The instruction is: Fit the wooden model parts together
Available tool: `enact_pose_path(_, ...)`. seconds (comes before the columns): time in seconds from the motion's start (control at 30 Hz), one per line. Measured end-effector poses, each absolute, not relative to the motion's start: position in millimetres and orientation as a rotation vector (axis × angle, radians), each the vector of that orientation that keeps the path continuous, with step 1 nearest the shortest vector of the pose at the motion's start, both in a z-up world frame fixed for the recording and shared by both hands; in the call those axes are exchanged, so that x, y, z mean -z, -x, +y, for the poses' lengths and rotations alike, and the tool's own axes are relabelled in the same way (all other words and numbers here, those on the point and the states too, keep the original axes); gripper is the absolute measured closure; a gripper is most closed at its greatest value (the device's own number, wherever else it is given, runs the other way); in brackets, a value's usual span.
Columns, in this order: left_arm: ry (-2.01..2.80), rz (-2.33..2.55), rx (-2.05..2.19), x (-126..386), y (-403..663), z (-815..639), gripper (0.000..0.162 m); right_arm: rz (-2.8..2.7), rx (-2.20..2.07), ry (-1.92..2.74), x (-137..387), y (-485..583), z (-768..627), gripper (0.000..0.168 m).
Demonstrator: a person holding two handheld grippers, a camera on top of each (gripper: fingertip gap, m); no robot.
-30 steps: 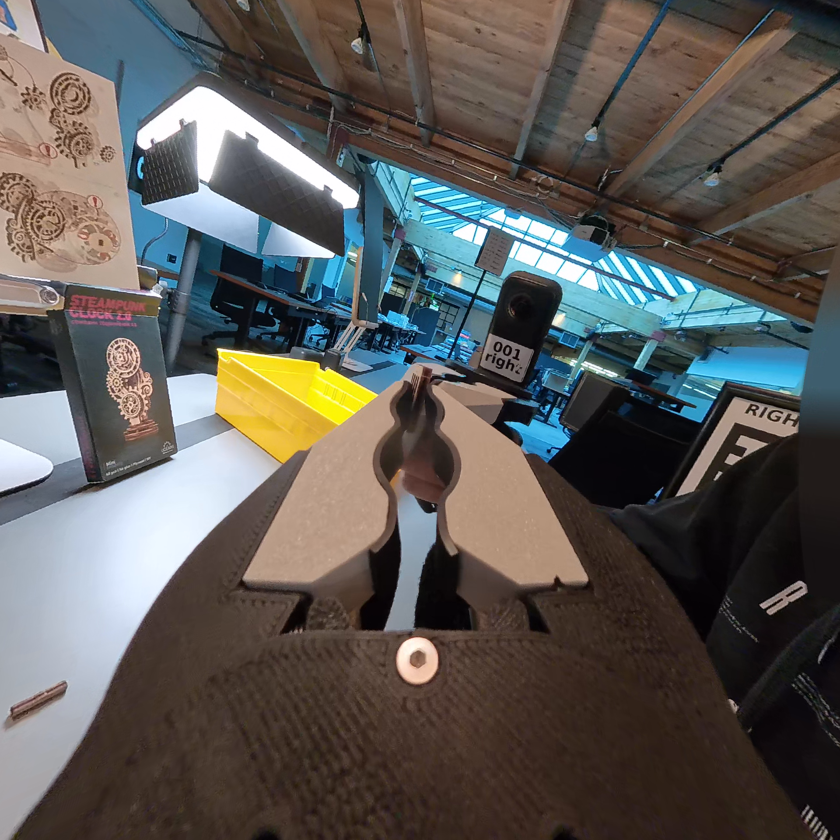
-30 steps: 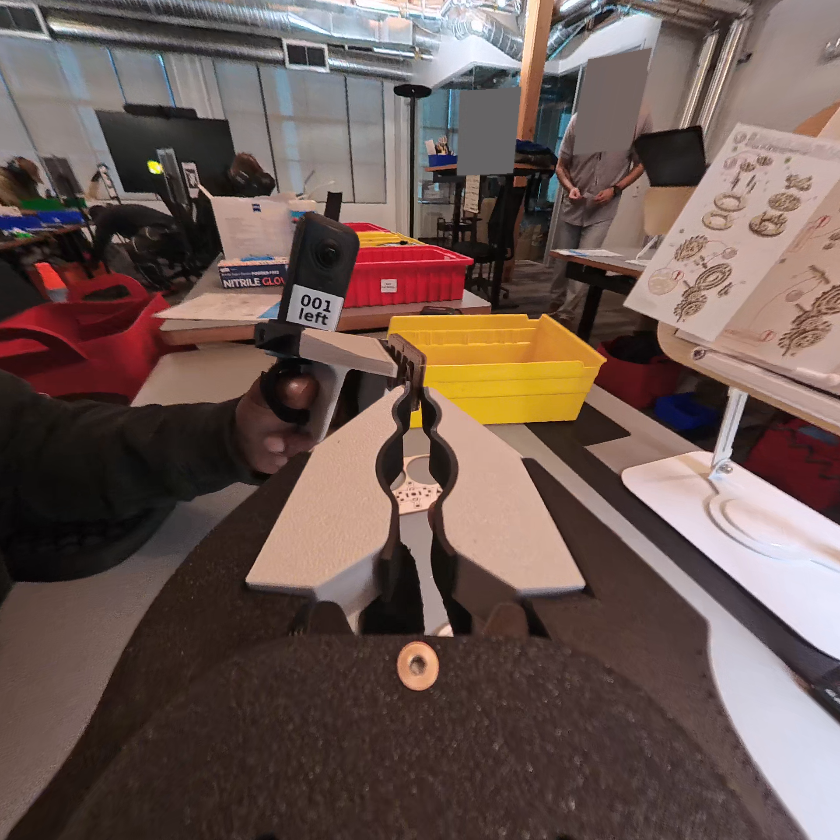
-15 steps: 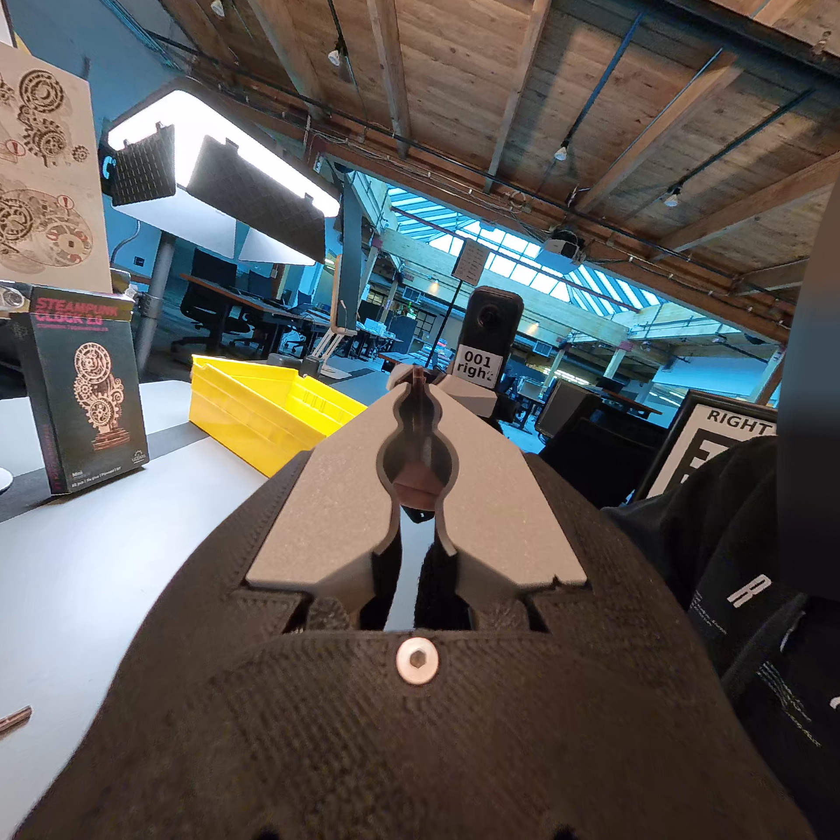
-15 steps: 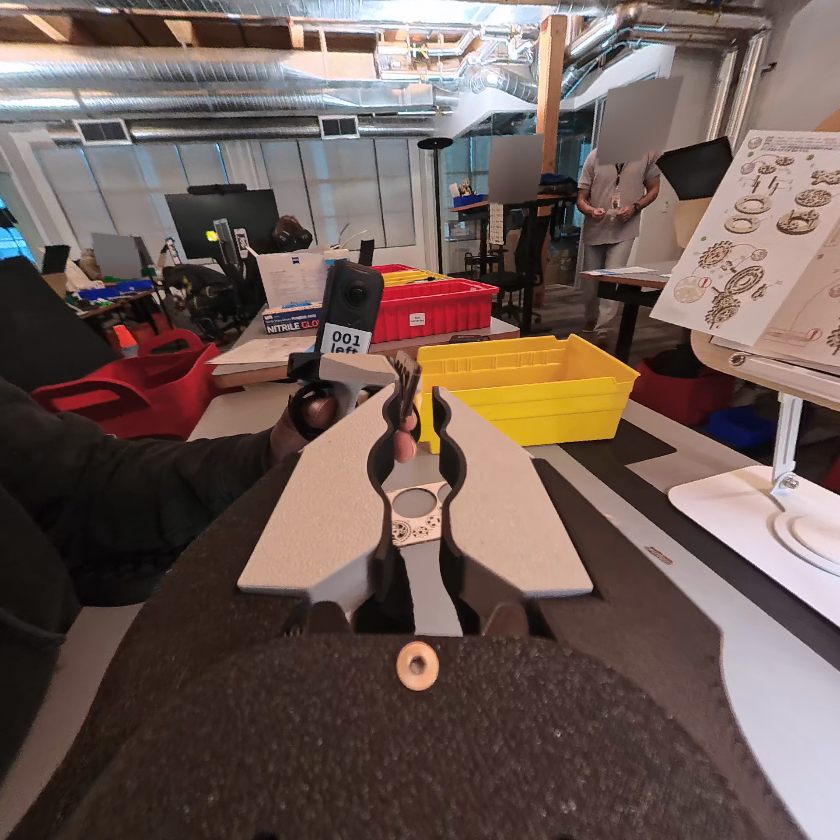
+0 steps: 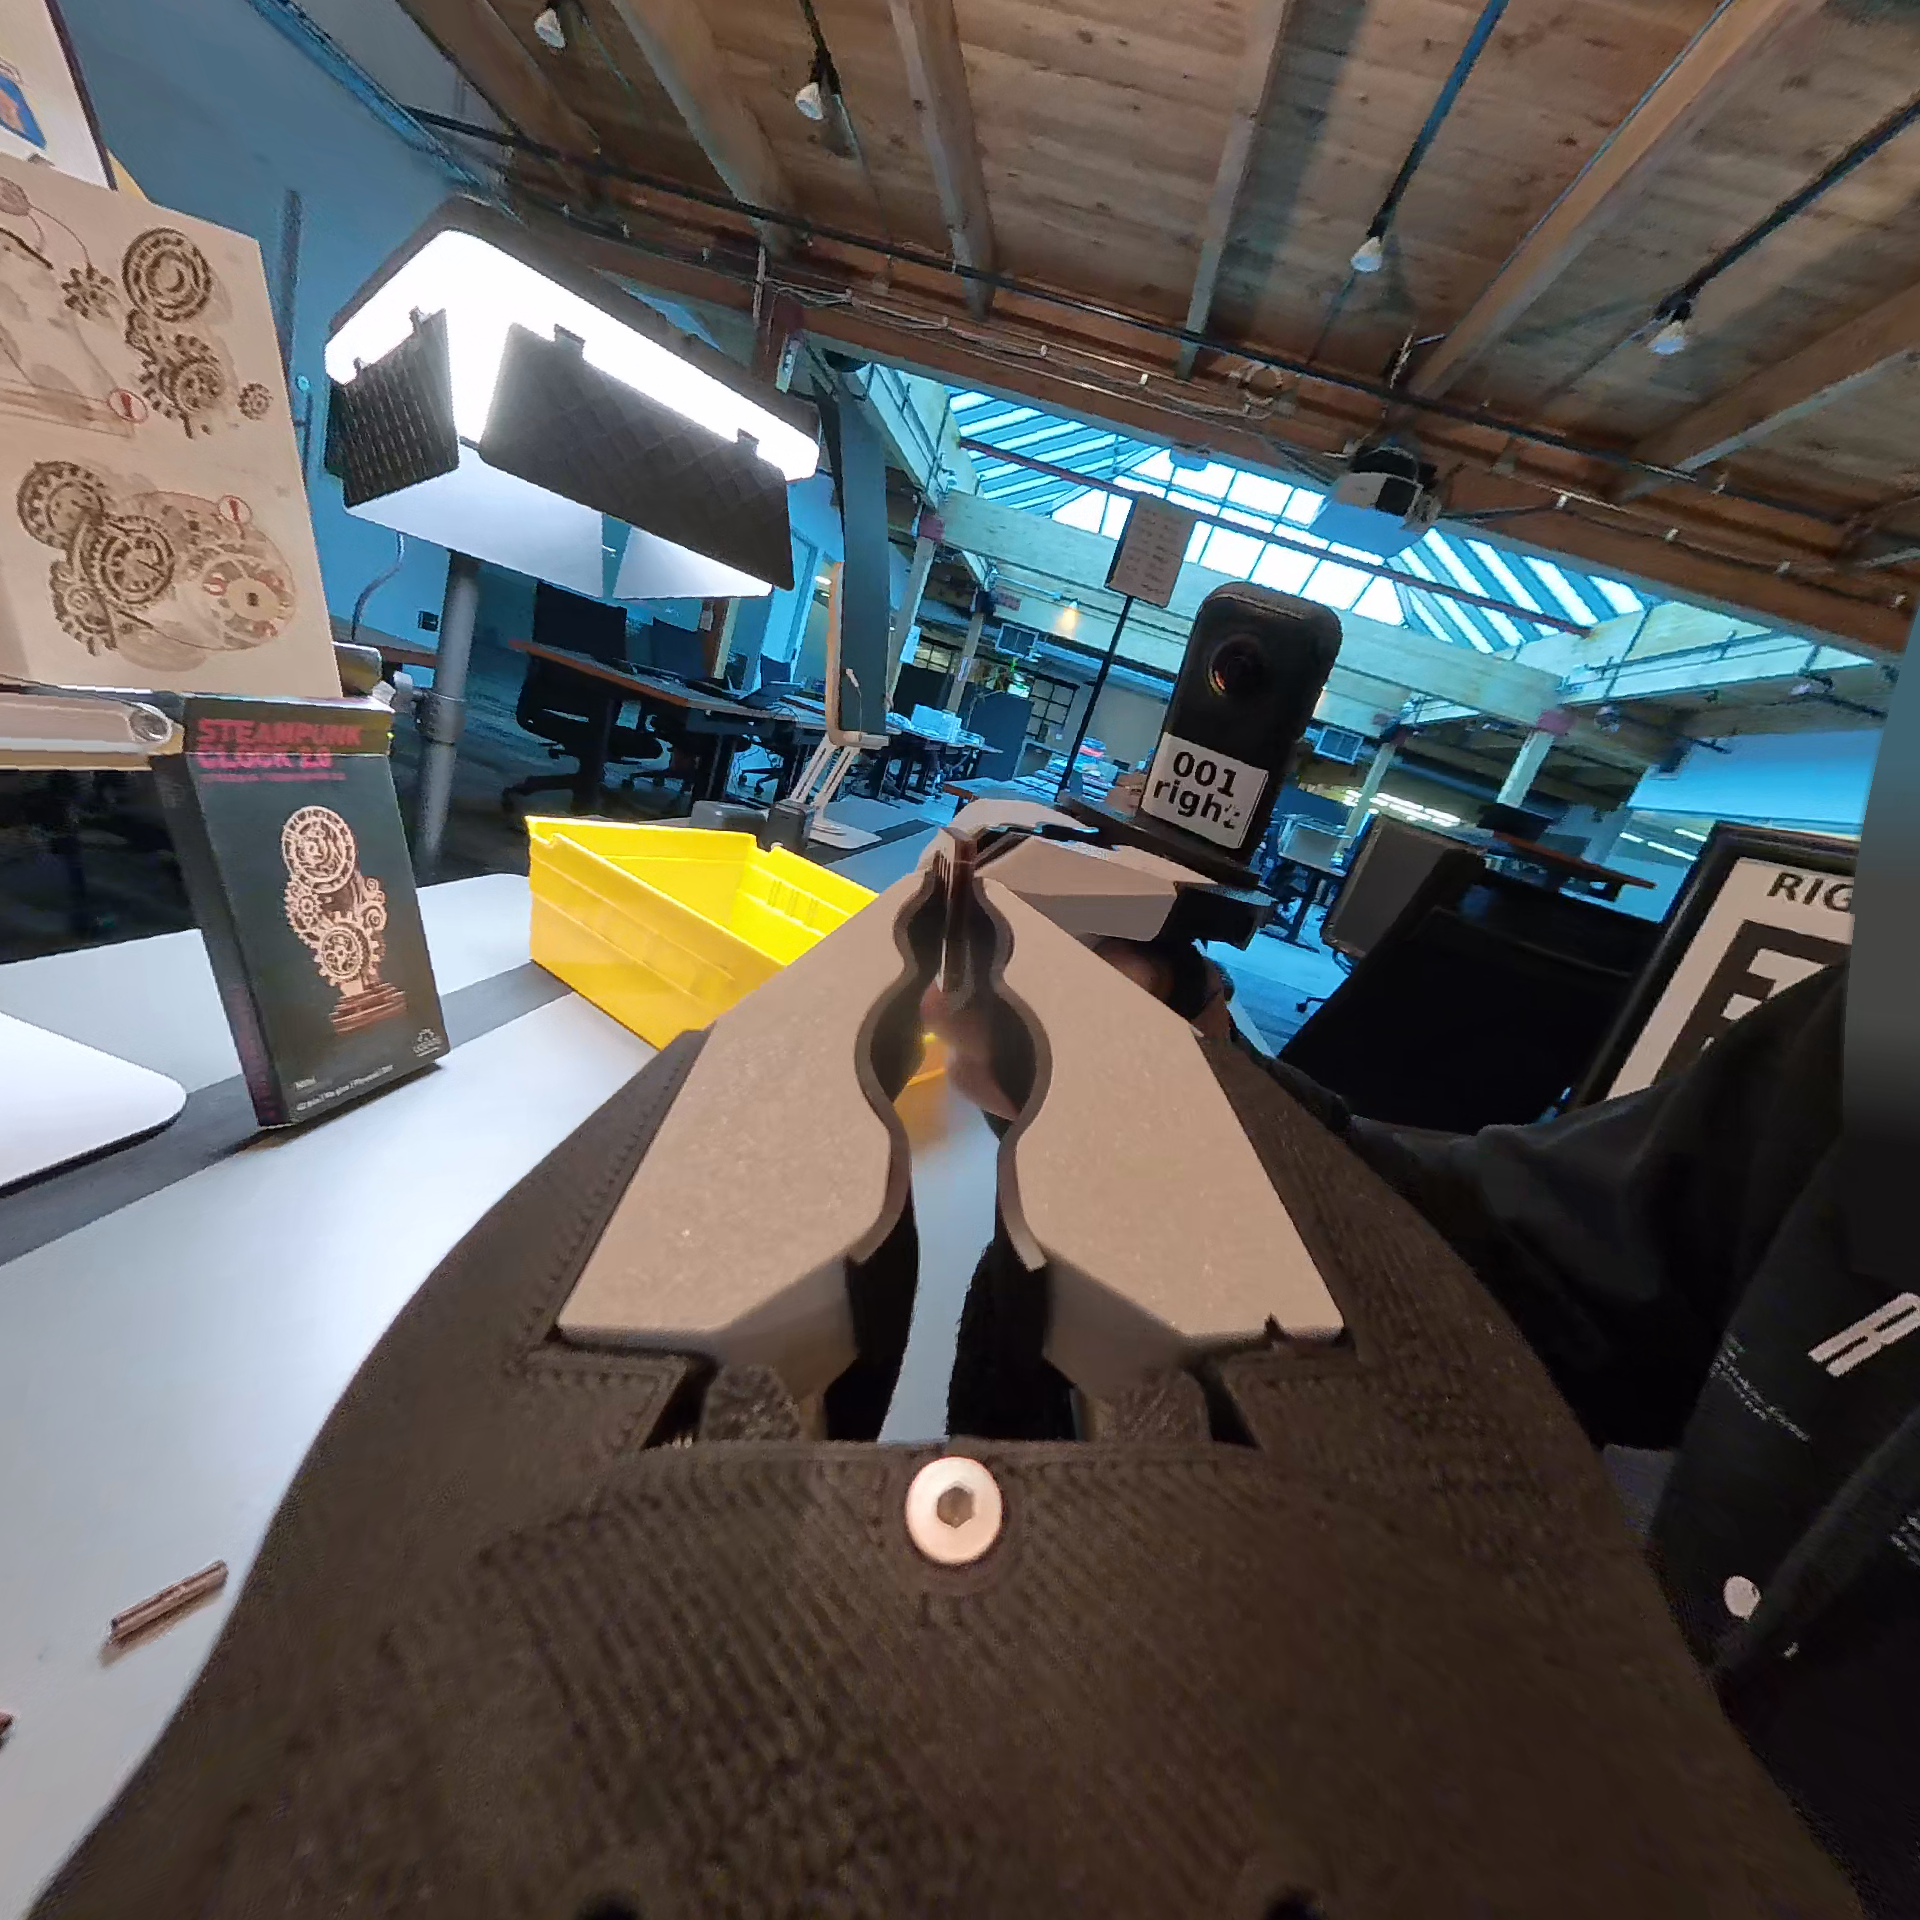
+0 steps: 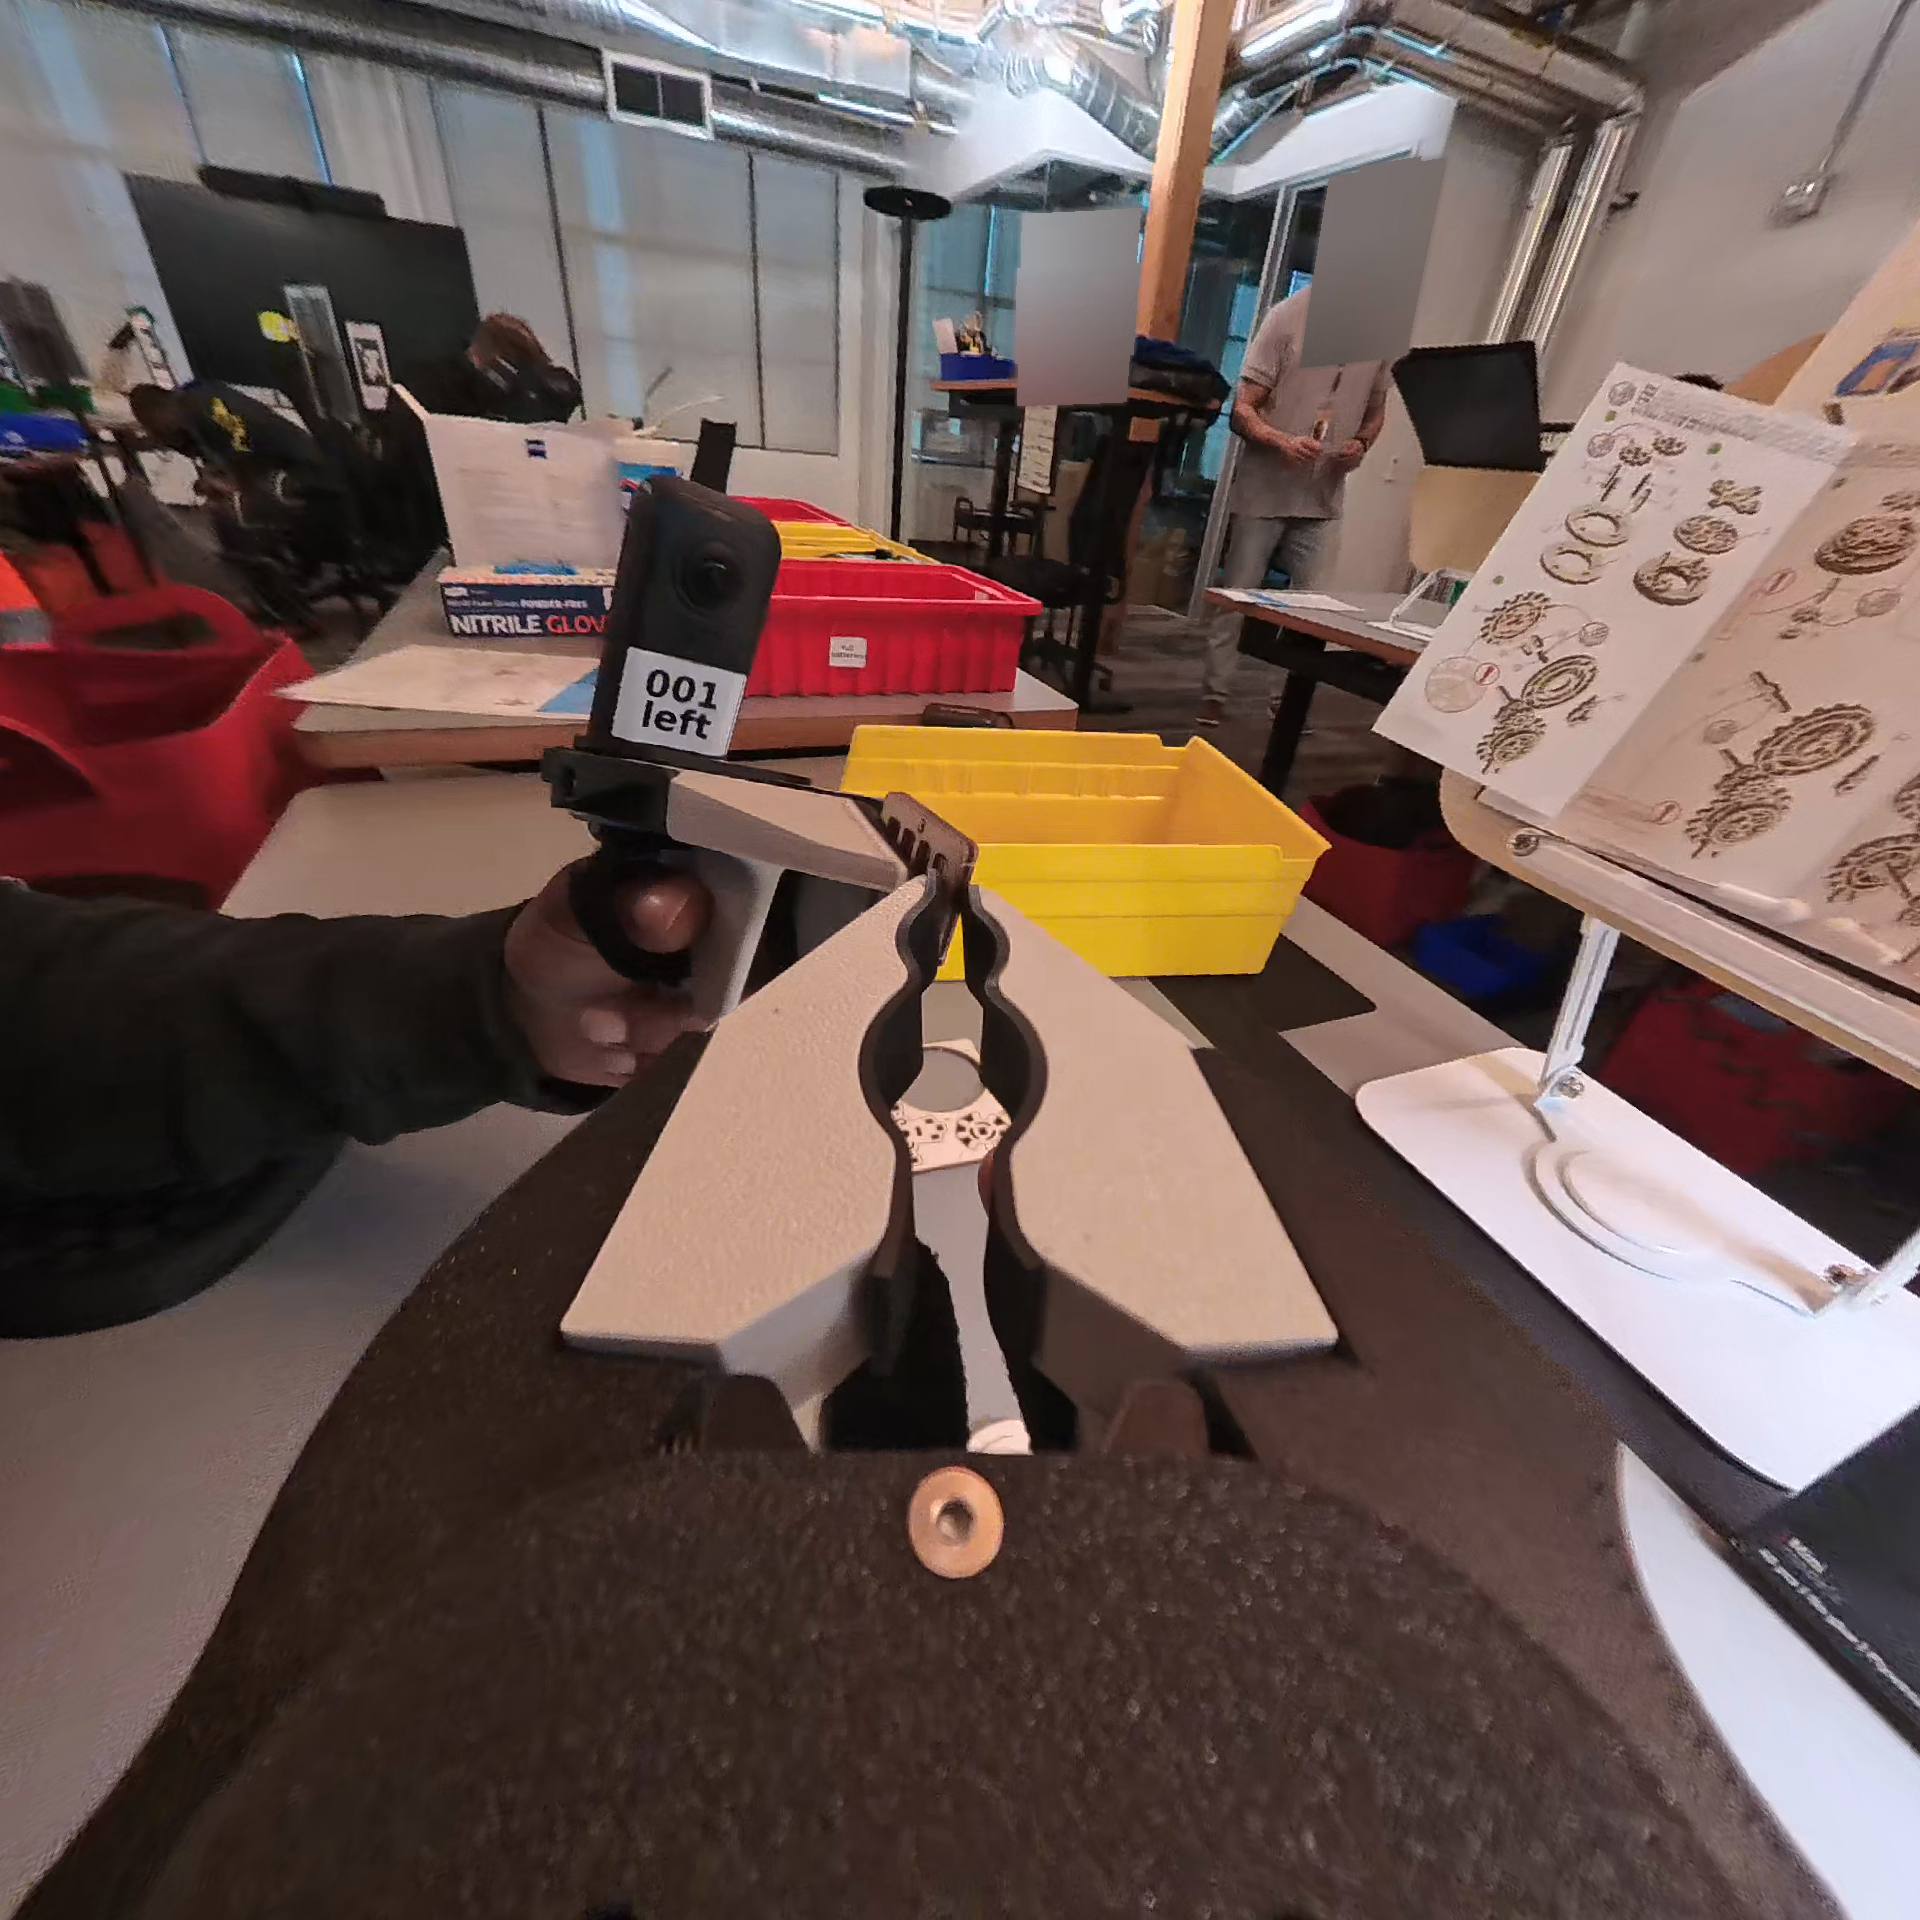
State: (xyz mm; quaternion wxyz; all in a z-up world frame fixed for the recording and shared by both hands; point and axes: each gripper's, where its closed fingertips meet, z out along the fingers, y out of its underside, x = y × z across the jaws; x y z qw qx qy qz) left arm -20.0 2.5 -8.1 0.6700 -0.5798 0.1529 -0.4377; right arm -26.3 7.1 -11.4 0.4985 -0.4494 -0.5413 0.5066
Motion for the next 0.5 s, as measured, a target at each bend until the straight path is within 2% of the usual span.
enact_pose_path(0.5,1.248,0.321,1.087,3.3,30.0,-1.1,0.161,-1.261,-1.499,1.112,6.4,22.0,6.1,0.157)
